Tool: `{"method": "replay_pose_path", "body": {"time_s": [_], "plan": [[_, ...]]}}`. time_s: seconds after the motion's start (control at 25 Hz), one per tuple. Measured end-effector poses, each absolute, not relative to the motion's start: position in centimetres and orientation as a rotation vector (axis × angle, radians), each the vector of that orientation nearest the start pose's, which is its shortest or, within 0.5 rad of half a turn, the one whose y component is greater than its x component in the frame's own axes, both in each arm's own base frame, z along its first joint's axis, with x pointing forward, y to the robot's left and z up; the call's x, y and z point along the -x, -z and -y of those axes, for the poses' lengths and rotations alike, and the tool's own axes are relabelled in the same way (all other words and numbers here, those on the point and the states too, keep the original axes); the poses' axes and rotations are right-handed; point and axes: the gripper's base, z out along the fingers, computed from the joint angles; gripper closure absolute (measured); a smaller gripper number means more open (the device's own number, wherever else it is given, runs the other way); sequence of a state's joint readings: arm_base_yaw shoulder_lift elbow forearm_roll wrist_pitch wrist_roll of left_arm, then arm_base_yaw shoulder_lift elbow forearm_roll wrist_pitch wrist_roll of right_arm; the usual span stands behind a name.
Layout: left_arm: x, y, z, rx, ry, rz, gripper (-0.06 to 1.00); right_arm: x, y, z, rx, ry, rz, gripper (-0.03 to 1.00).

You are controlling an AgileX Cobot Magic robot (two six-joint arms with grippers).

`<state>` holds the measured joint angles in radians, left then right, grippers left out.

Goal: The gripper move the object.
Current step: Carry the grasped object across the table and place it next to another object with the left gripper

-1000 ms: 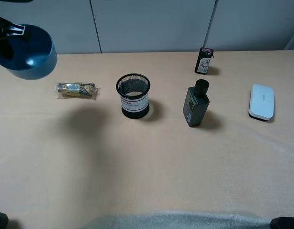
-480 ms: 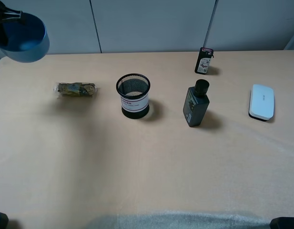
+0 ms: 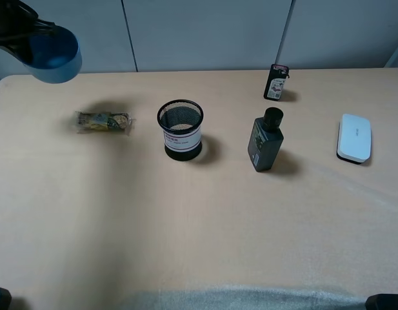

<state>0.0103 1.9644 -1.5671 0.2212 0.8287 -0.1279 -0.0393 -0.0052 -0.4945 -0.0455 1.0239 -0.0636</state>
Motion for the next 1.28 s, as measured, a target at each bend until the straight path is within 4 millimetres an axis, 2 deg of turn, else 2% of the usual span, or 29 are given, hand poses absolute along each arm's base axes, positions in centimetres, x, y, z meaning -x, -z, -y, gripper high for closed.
{"method": "replay_pose_path", "body": {"time_s": [0.12, 0.28, 0.44, 0.6, 1.28], "plan": [[-43.7, -22.3, -1.9, 0.033, -0.229, -2.701, 0.88, 0.4, -27.9, 0.3, 0.023, 0.120, -2.009, 0.27], [-45.0, -19.9, -1.9, 0.039, -0.222, -2.730, 0.88, 0.4, -27.9, 0.3, 0.023, 0.120, -2.009, 0.27], [-45.3, -18.3, -1.9, 0.046, -0.218, -2.758, 0.88, 0.4, -27.9, 0.3, 0.023, 0.120, -2.009, 0.27], [-45.5, -17.8, -1.8, 0.043, -0.214, -2.757, 0.88, 0.4, -27.9, 0.3, 0.023, 0.120, -2.009, 0.27], [-46.8, -11.8, -1.2, 0.088, -0.109, -2.783, 0.88, 0.4, -27.9, 0.3, 0.023, 0.120, -2.009, 0.27]]}}
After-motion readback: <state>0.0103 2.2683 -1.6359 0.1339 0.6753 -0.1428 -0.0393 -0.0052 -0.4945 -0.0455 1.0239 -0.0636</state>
